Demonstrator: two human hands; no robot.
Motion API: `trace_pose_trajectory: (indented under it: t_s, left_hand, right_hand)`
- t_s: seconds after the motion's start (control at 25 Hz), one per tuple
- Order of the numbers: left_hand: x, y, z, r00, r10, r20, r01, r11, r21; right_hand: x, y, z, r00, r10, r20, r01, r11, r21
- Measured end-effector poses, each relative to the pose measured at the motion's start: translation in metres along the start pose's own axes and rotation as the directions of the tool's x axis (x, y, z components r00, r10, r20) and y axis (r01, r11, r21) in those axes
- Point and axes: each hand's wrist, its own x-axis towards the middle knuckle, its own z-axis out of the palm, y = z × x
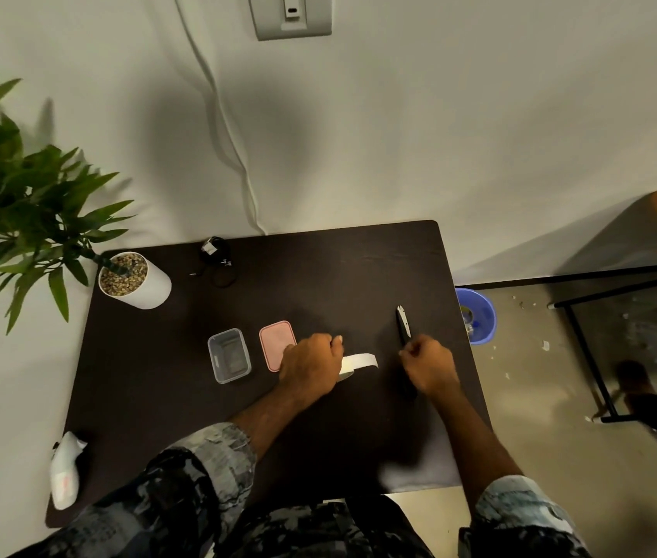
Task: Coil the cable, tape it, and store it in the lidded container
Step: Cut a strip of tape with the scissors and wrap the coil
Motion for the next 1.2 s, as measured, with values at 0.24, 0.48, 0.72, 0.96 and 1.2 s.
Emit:
trace_pose_trajectory:
  t_s: [0.24, 0.48, 0.72, 0.96, 1.2]
  left_hand:
    - [0.008, 0.003, -0.006, 0.999, -0.039, -0.025, 0.038, 0.999, -0.037]
    - [0.009, 0.002, -0.009, 0.995, -0.007, -0.102, 0.008, 1.000, 0.008]
    - [0.015, -0.003, -0.015, 0.971, 0.004, -0.238, 0.012, 0.998, 0.064]
    - [0.027, -0.013, -0.028, 0.965, -0.023, -0.260, 0.050, 0.994, 0.098]
    - [0.026, -0.008, -0.028, 0.975, 0.085, -0.205, -0.047, 0.982, 0.184]
  right_hand:
    - [0.007, 0.055, 0.029, 0.992, 0.124, 0.030, -0.111, 0.954, -0.278]
    - [-0.005, 0.059, 0.028, 0.983, 0.173, -0.070, -0.186, 0.885, -0.428]
    - [-0.026, 0.048, 0.021, 0.972, 0.116, 0.204, -0.178, 0.930, 0.321]
    - [-0.061, 0.048, 0.032, 0.827, -0.078, 0.556, -0.081, 0.964, 0.255]
    - [-0.069, 0.024, 0.039, 0.768, -0.109, 0.631, -0.039, 0.976, 0.216]
